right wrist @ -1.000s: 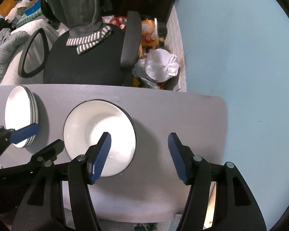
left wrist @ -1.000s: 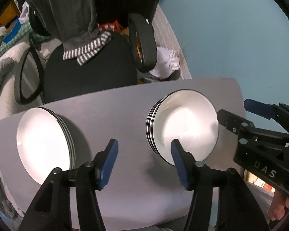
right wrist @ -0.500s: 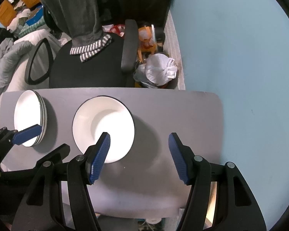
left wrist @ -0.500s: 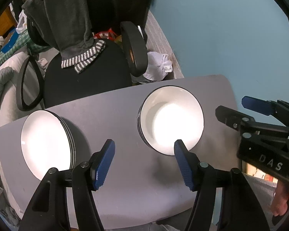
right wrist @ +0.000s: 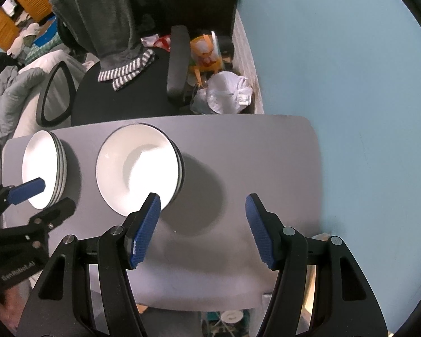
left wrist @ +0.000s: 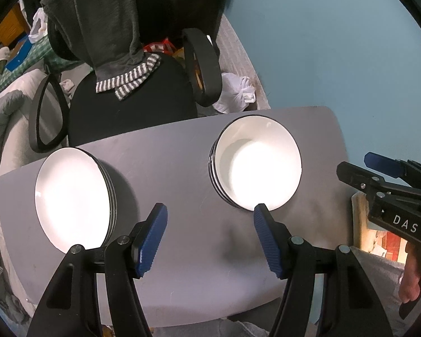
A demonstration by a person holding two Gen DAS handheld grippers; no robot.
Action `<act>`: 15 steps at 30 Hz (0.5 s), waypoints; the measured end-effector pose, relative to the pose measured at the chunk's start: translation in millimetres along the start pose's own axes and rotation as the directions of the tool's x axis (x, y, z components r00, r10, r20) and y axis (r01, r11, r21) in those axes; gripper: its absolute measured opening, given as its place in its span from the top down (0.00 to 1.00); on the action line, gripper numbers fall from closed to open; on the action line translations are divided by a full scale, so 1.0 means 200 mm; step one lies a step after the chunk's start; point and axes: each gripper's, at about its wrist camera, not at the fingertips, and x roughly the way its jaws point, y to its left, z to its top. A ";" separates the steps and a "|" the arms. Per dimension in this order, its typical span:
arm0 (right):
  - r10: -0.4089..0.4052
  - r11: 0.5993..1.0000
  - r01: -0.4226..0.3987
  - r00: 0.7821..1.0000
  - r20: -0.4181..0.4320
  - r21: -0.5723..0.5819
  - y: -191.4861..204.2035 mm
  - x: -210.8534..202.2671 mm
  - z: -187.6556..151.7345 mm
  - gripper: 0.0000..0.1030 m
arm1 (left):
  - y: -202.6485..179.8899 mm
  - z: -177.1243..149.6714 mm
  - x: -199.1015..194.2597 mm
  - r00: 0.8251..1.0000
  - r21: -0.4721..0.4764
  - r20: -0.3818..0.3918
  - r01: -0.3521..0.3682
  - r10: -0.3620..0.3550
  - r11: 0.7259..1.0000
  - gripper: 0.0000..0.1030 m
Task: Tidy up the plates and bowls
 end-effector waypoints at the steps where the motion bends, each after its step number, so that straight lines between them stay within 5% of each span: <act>1: 0.000 1.000 0.000 1.000 -0.002 0.002 -0.01 0.00 -0.01 0.39 | 0.00 0.00 0.00 1.000 0.000 -0.002 0.000 0.000 1.000 0.37; 15: 0.112 0.992 -0.110 0.993 -0.040 0.056 -0.14 0.12 -0.07 0.37 | 0.05 0.03 0.13 0.998 -0.013 -0.064 0.007 -0.008 1.000 0.37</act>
